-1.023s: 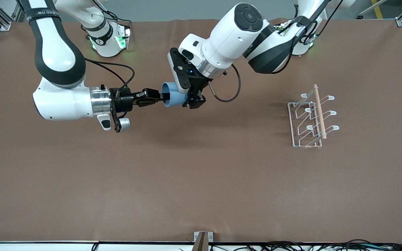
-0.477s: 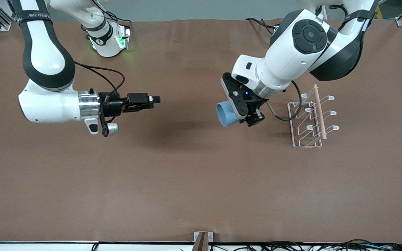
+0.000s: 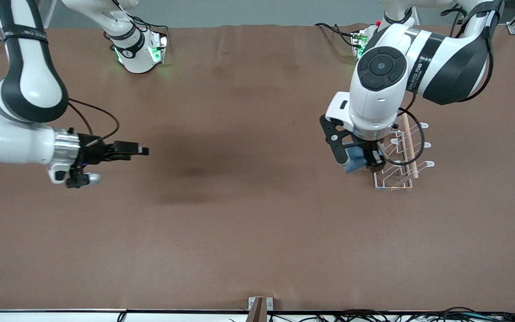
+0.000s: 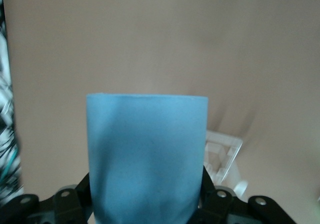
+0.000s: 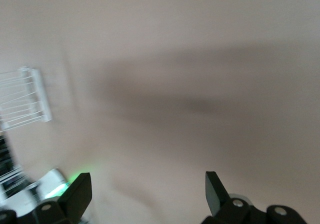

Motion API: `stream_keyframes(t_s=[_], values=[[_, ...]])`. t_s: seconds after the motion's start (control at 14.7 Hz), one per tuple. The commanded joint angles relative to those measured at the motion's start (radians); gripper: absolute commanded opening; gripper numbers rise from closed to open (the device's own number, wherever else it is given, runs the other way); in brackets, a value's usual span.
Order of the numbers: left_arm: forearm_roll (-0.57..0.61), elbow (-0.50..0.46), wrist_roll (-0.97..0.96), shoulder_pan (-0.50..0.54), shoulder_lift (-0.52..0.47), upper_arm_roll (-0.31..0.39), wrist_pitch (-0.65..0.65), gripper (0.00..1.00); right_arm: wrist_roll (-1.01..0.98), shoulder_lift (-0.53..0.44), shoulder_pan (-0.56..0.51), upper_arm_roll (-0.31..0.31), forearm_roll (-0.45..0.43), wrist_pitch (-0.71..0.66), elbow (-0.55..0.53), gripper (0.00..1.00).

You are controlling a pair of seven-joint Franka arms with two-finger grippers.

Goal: Hang cup on cup holder
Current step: 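Carry the cup to the rack with the left gripper while the right gripper withdraws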

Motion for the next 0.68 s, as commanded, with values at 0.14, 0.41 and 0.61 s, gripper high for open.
stream_keyframes(t_s=[0.14, 0.41, 0.61], values=[[0.233, -0.011, 0.189, 0.071, 0.05, -0.004, -0.081, 0.4, 0.0, -0.036, -0.075, 0.017, -0.279, -0.008, 0.11, 1.0], [0.354, -0.069, 0.2, 0.071, 0.059, -0.003, -0.102, 0.39, 0.004, -0.036, -0.066, 0.02, -0.439, -0.106, 0.28, 1.0], [0.454, -0.149, 0.199, 0.06, 0.071, -0.003, -0.122, 0.39, 0.004, -0.038, -0.064, 0.021, -0.448, -0.198, 0.383, 1.0]])
